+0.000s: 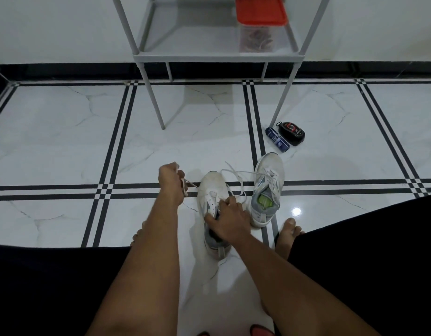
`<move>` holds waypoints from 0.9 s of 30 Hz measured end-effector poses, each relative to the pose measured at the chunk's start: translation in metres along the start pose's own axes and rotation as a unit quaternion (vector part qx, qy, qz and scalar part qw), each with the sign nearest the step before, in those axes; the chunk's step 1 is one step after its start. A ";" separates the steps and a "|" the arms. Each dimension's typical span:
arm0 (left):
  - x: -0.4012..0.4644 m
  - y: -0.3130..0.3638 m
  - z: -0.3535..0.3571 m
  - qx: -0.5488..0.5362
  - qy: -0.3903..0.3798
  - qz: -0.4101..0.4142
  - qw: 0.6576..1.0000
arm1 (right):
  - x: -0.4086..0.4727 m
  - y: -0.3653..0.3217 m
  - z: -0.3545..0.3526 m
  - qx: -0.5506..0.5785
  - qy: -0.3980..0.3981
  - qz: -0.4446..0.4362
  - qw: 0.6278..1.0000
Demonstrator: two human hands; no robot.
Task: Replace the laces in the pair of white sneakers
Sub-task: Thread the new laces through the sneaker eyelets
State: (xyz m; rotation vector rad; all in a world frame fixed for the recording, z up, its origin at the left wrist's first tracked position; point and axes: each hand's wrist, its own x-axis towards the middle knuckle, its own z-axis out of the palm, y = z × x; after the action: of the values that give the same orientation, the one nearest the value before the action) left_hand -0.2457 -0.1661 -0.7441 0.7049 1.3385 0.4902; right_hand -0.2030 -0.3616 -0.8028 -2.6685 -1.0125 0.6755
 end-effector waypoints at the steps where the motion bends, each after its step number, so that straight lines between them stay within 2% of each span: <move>1: 0.002 -0.003 -0.001 0.122 -0.033 0.034 0.991 | 0.000 0.000 0.000 0.000 0.000 0.000 1.000; 2: 0.004 -0.012 -0.002 0.269 -0.056 0.078 0.958 | 0.000 0.000 0.000 -0.001 -0.001 0.001 1.000; 4: 0.001 -0.040 -0.004 0.486 -0.077 0.120 0.862 | 0.000 0.000 0.000 -0.004 -0.004 0.002 1.000; 6: -0.007 -0.067 -0.009 0.590 -0.070 0.162 0.788 | 0.000 0.000 0.000 -0.008 -0.009 0.000 1.000; 7: -0.007 -0.077 -0.012 0.610 -0.056 0.181 0.770 | 0.000 0.000 -0.001 -0.010 -0.009 0.000 1.000; 9: -0.005 -0.085 -0.014 0.622 -0.035 0.208 0.754 | 0.000 0.000 -0.001 -0.013 -0.010 0.000 1.000; 10: -0.003 -0.084 -0.013 0.606 -0.035 0.213 0.765 | 0.000 0.000 -0.002 -0.017 -0.013 0.001 1.000; 11: -0.003 -0.078 -0.009 0.552 -0.033 0.207 0.807 | 0.000 -0.001 -0.002 -0.019 -0.017 0.001 1.000; 13: -0.002 -0.058 -0.002 0.358 -0.008 0.174 0.917 | 0.000 -0.002 -0.003 -0.008 -0.021 0.003 1.000; 14: -0.002 -0.045 0.002 0.256 0.013 0.146 0.956 | 0.001 -0.001 -0.004 -0.001 -0.022 0.004 1.000; 15: -0.002 -0.031 0.002 0.177 0.030 0.114 0.977 | 0.000 -0.001 -0.004 0.002 -0.023 0.005 1.000; 16: 0.002 -0.018 0.001 0.142 0.040 0.104 0.984 | 0.001 -0.001 -0.004 0.005 -0.024 0.006 1.000; 17: 0.005 -0.009 -0.001 0.160 0.041 0.109 0.980 | 0.001 -0.001 -0.004 0.005 -0.023 0.006 1.000; 18: 0.009 -0.004 -0.003 0.210 0.036 0.125 0.969 | 0.000 -0.001 -0.004 0.005 -0.022 0.006 1.000; 19: 0.011 -0.004 -0.006 0.311 0.047 0.131 0.940 | 0.001 -0.002 -0.004 0.004 -0.021 0.005 1.000; 21: 0.013 -0.016 -0.013 0.548 0.101 0.115 0.822 | 0.001 -0.002 -0.005 0.000 -0.020 0.007 1.000; 22: 0.008 -0.025 -0.014 0.628 0.125 0.114 0.760 | 0.001 -0.003 -0.004 -0.005 -0.021 0.007 1.000; 23: 0.003 -0.036 -0.015 0.680 0.140 0.129 0.709 | 0.002 -0.003 -0.004 -0.008 -0.020 0.006 1.000; 24: -0.006 -0.045 -0.014 0.706 0.148 0.149 0.676 | 0.002 -0.003 -0.003 -0.009 -0.020 0.005 1.000; 25: -0.011 -0.055 -0.013 0.711 0.147 0.165 0.668 | 0.002 -0.003 -0.003 -0.007 -0.020 0.003 1.000; 26: -0.012 -0.064 -0.012 0.702 0.139 0.176 0.676 | 0.002 -0.002 -0.001 -0.005 -0.019 0.003 1.000; 27: -0.010 -0.071 -0.012 0.671 0.121 0.179 0.710 | 0.003 -0.002 0.000 -0.003 -0.017 0.002 1.000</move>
State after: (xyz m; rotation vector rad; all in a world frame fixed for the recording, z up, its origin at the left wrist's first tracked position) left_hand -0.2649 -0.2209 -0.7878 2.1988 1.7090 -0.2358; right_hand -0.2021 -0.3584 -0.8030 -2.6738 -1.0204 0.7218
